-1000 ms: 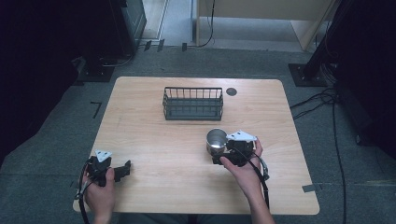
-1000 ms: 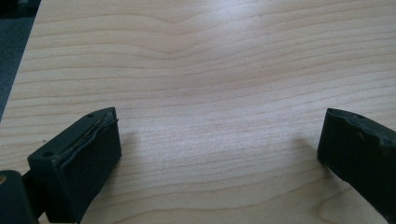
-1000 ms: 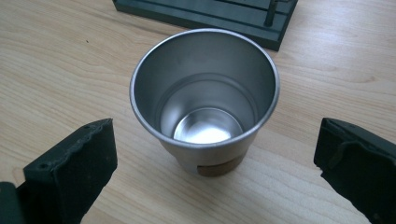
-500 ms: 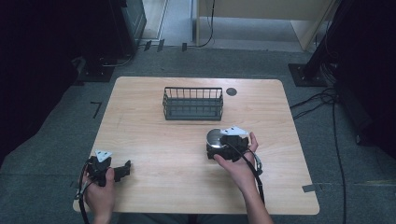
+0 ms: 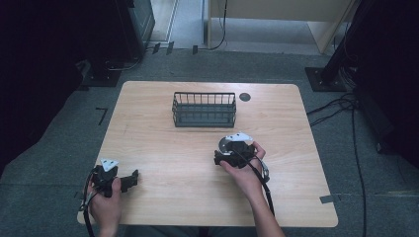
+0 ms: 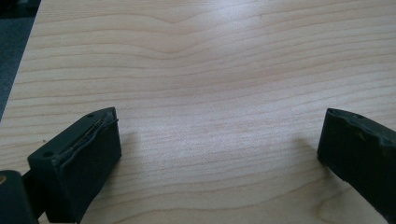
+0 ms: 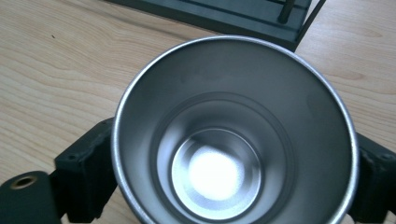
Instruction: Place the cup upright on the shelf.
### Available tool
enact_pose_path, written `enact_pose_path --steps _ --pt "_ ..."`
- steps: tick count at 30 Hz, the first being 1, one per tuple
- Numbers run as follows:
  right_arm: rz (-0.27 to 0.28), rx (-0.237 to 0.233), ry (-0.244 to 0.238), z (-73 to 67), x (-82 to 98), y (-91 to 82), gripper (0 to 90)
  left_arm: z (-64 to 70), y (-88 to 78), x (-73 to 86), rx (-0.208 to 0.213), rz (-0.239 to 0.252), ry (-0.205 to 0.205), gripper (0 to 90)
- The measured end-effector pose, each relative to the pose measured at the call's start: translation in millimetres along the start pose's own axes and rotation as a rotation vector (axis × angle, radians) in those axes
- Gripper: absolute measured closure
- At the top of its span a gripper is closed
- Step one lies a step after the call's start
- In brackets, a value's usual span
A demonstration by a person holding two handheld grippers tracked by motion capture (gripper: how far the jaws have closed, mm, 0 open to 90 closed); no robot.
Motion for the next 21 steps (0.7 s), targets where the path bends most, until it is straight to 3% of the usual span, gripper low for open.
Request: enact_pose_path --steps 6,21 --pt "0.001 0.026 -0.003 1.1 -0.8 0.6 15.1 0.0 0.0 0.0 0.0 0.0 0.0 0.0" --pt "0.036 -0.012 -0.033 0.6 -17.6 -16.7 18.0 0.1 0.0 0.0 0.0 0.0 0.0 0.0"
Point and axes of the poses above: each handheld gripper's, and its own axes: y roughly forward along the jaws, x roughly out of its underside, z roughly to its right, the point moved 7 cm from there along y, roughly forward along the jaws, and after that the axes turned 9 degrees about -z, right-handed, at the moved point
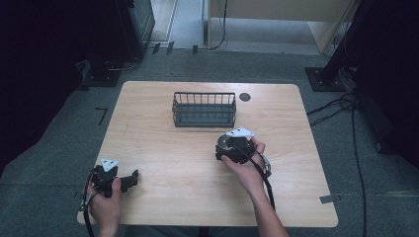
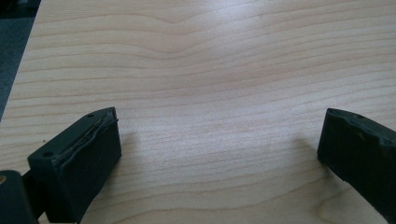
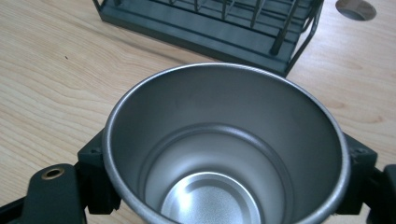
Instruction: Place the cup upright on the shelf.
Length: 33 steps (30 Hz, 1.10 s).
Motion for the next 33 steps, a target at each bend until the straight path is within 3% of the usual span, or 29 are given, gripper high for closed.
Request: enact_pose_path --steps 22,33 --pt "0.049 -0.05 -0.041 -3.9 -40.4 -20.4 18.2 0.1 0.1 -0.1 0.0 0.002 -0.002 0.0" --pt "0.059 -0.038 -0.063 -3.2 -63.9 -23.1 18.2 0.1 0.0 -0.1 0.0 0.001 -0.002 0.0"
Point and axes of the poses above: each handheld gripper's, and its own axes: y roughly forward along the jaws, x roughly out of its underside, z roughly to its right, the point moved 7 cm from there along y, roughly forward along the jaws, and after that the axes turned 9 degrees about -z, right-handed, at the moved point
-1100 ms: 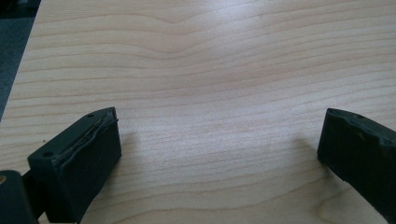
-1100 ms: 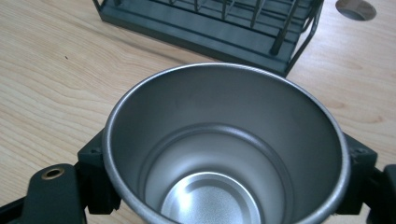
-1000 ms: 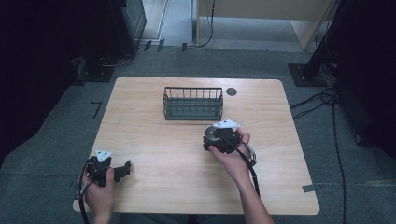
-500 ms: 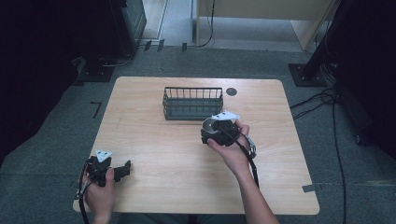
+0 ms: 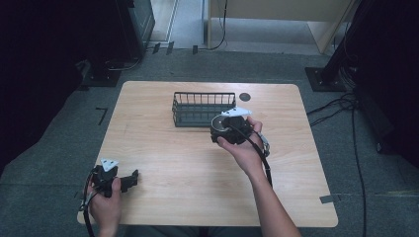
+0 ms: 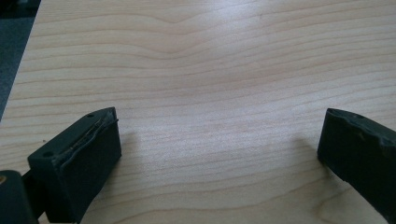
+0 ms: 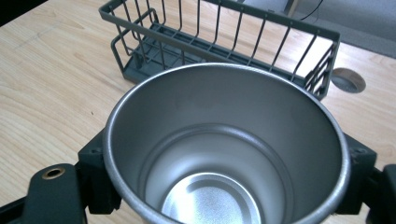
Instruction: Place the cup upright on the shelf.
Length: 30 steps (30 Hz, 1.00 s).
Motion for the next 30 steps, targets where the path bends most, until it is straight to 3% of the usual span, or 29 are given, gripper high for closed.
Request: enact_pose_path --steps 15,30 --pt "0.008 -0.007 -0.016 -0.3 -37.5 2.5 18.2 0.0 0.0 0.1 0.0 0.0 0.0 0.0" --pt "0.02 0.017 0.0 11.9 -70.4 15.5 18.2 0.0 0.0 0.1 0.0 -0.001 0.001 0.0"
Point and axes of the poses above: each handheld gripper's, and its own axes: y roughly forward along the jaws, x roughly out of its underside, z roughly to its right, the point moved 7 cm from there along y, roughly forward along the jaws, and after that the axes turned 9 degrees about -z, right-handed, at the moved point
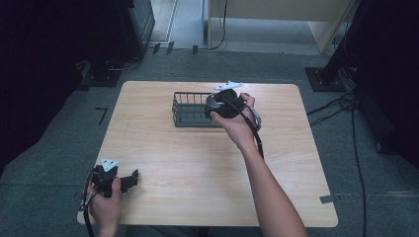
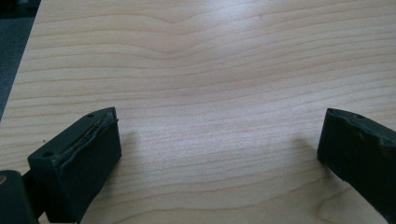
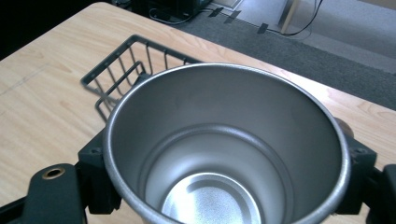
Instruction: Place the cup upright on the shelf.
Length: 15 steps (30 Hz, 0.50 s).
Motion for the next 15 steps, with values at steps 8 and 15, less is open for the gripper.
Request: enact_pose_path --steps 8,15 --pt "-0.006 0.022 0.021 12.6 -12.2 13.2 18.2 -0.1 0.0 0.0 0.0 0.0 0.001 0.0" --pt "-0.008 0.036 0.029 20.6 -21.9 23.9 18.2 -0.1 0.0 0.0 0.0 0.0 0.0 0.0"
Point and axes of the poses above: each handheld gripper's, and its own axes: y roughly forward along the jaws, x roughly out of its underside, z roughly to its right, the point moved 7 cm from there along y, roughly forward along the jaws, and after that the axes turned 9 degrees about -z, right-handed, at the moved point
